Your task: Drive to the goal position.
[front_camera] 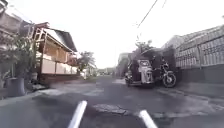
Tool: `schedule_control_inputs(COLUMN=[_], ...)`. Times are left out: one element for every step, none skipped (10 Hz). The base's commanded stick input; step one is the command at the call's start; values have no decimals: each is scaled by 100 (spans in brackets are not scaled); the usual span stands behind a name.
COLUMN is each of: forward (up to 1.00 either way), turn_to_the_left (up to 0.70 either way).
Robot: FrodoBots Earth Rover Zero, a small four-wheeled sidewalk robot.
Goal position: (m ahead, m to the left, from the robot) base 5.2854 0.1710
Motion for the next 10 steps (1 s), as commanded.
schedule_control_inputs(forward=[70, 70, 70, 70, 70, 70, 70, 70, 75, 85], turn_to_the_left=[0, 0, 0, 0, 0, 0, 0, 0, 0, 0])
